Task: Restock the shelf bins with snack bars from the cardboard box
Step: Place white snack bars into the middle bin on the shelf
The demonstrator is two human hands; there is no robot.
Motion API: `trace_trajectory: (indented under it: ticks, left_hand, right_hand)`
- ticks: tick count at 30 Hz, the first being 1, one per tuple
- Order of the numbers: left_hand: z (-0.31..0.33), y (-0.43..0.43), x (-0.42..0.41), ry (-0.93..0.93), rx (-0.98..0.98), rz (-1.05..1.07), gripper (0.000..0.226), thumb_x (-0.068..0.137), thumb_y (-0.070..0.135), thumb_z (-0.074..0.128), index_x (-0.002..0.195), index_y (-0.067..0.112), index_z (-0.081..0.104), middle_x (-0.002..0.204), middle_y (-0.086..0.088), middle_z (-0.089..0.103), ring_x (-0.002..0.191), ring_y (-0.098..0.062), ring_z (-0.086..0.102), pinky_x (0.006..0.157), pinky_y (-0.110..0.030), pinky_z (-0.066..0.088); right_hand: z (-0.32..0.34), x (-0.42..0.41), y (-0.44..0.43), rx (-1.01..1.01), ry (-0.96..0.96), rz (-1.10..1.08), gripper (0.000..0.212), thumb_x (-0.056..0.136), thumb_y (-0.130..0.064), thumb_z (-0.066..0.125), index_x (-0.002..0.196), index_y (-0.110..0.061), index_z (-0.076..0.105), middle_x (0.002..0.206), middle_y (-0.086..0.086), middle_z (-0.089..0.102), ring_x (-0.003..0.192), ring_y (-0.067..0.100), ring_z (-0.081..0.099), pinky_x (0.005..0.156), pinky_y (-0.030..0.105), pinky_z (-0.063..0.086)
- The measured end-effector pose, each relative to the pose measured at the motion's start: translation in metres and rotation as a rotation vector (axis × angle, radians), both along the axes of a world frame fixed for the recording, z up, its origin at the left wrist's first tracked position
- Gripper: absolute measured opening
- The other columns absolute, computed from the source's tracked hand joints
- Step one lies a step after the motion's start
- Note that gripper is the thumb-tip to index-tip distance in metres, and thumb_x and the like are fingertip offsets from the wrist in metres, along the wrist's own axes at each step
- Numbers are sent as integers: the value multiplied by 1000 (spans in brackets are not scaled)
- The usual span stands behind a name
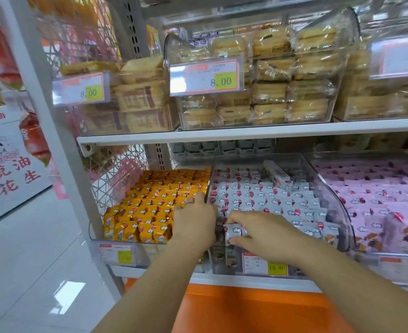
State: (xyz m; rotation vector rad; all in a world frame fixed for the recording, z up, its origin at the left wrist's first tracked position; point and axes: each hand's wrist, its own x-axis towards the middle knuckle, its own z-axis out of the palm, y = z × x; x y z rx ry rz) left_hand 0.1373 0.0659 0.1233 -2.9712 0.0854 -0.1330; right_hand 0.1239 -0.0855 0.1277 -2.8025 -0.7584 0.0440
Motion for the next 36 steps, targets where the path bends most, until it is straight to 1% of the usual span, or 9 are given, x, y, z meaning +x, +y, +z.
trace_trajectory:
  ticks: [3, 8, 13, 18, 21, 25, 28, 31, 36]
  left_hand:
    - [-3, -4, 0, -44, 12, 18, 53, 87, 25, 62, 136, 23, 43, 133, -8, 36, 126, -29, 38, 98, -45, 38]
    - [1, 5, -6, 26, -95, -40, 50, 88, 41, 60, 135, 36, 46, 142, -5, 32, 133, -29, 33, 106, -48, 31]
    - [16, 20, -17, 2, -238, -178, 48, 90, 45, 59, 135, 39, 48, 154, 1, 19, 142, -23, 18, 115, -45, 24]
    - [34, 20, -19, -19, -432, -315, 30, 93, 32, 58, 123, 31, 62, 134, 6, 45, 117, -11, 48, 102, -30, 40]
    - [32, 12, -15, 11, -545, -360, 28, 94, 22, 57, 121, 25, 64, 123, 5, 56, 94, -5, 55, 88, -19, 44]
    - [27, 7, -2, 7, -651, -338, 22, 94, 20, 58, 113, 25, 67, 112, 10, 64, 84, -1, 56, 79, -16, 46]
    - [30, 9, 5, -10, -686, -322, 14, 94, 20, 59, 101, 27, 68, 101, 14, 65, 89, -1, 59, 78, -19, 50]
    - [34, 16, 6, -31, -722, -315, 10, 93, 21, 60, 95, 29, 66, 90, 21, 60, 87, 2, 57, 70, -9, 45]
    - [34, 34, 1, -53, -741, -251, 9, 92, 23, 61, 99, 27, 66, 101, 15, 64, 85, 3, 56, 63, -4, 40]
  right_hand:
    - [2, -4, 2, -19, -30, -10, 34, 96, -41, 49, 129, -33, 44, 118, -2, 62, 98, 17, 55, 77, 32, 42]
    - [0, -1, 7, -144, 0, -49, 38, 98, -42, 44, 134, -30, 41, 127, 6, 57, 120, 26, 45, 100, 42, 32]
    - [-2, -11, 2, -244, -78, -14, 50, 100, -50, 27, 141, -23, 33, 142, 1, 41, 130, 21, 31, 111, 44, 20]
    - [18, 12, -16, 143, -106, -192, 48, 99, -50, 32, 143, -32, 33, 151, -3, 31, 137, 20, 27, 113, 42, 24]
    - [15, 41, -34, 187, -90, -400, 46, 99, -39, 40, 144, -30, 35, 153, 9, 21, 140, 30, 19, 113, 44, 25]
    - [3, 78, -51, 136, 8, -543, 47, 99, -32, 42, 145, -26, 36, 144, 21, 32, 133, 37, 28, 108, 41, 28]
    - [2, 83, -52, 229, -24, -549, 39, 99, -24, 45, 136, -18, 51, 138, 22, 45, 125, 36, 43, 105, 36, 34]
    - [8, 69, -53, 409, -200, -511, 29, 94, -15, 56, 122, -14, 65, 125, 15, 58, 102, 27, 60, 90, 32, 45]
    - [26, 35, -47, 658, -375, -399, 24, 88, 3, 57, 91, -20, 64, 90, -7, 62, 78, 5, 57, 72, 7, 43]
